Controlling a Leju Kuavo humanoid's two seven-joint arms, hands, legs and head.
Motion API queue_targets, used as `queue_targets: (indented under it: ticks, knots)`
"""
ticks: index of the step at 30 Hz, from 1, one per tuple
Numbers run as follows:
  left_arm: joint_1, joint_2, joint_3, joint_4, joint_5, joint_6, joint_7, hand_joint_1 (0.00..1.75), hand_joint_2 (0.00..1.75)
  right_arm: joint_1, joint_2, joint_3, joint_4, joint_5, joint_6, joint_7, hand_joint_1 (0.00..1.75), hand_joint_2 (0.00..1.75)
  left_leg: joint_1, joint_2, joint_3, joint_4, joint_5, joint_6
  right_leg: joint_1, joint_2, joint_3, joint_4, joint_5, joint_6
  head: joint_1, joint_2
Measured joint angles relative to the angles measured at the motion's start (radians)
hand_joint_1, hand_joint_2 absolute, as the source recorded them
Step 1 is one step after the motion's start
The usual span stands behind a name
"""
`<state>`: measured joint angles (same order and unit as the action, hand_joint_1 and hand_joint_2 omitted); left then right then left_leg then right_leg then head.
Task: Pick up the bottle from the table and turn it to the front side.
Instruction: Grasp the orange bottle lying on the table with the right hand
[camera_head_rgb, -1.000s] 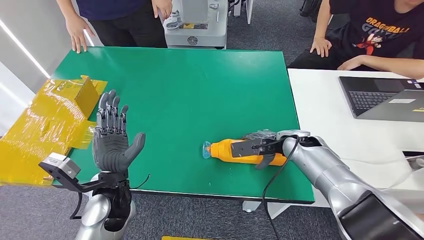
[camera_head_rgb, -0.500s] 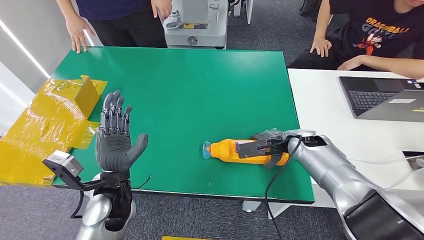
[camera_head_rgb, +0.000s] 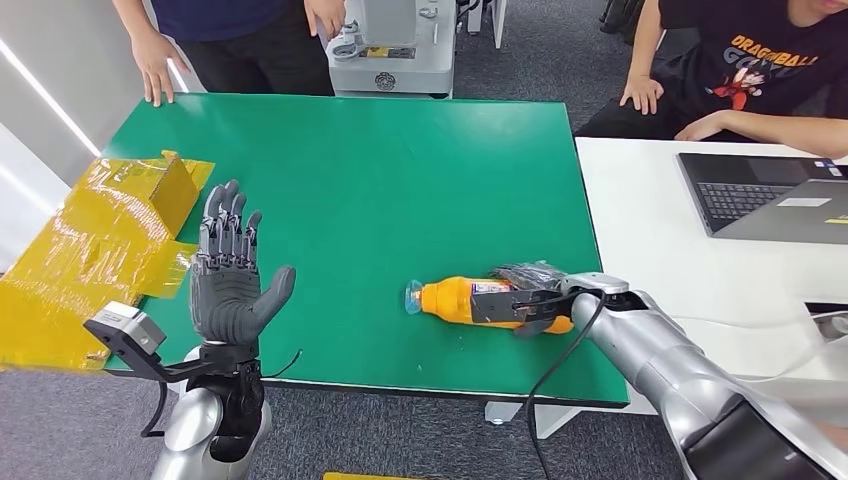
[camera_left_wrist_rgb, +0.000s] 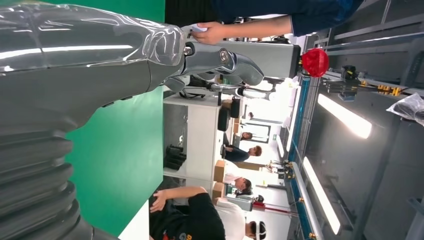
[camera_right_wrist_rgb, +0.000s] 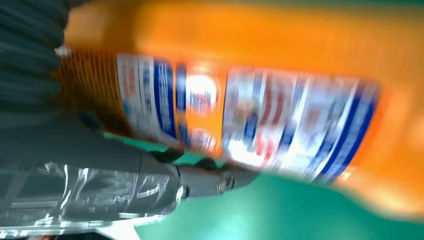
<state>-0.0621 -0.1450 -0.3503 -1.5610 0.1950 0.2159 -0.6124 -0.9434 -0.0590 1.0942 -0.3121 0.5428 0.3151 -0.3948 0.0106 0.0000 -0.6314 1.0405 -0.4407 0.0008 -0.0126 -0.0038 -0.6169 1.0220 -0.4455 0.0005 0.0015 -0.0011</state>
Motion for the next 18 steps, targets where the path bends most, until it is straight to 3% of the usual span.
queue_targets:
  ticks: [18]
  knots:
    - [0.0, 0.0, 0.021, 0.0, 0.018, 0.026, -0.019, 0.0, 1.75, 0.022, 0.002, -0.024, 0.0, -0.009, -0.086, -0.031, 1.75, 1.75, 0.0, 0.0, 0.0, 0.0, 0.0, 0.0, 0.0, 0.001, 0.0, 0.0, 0.0, 0.0, 0.0, 0.0]
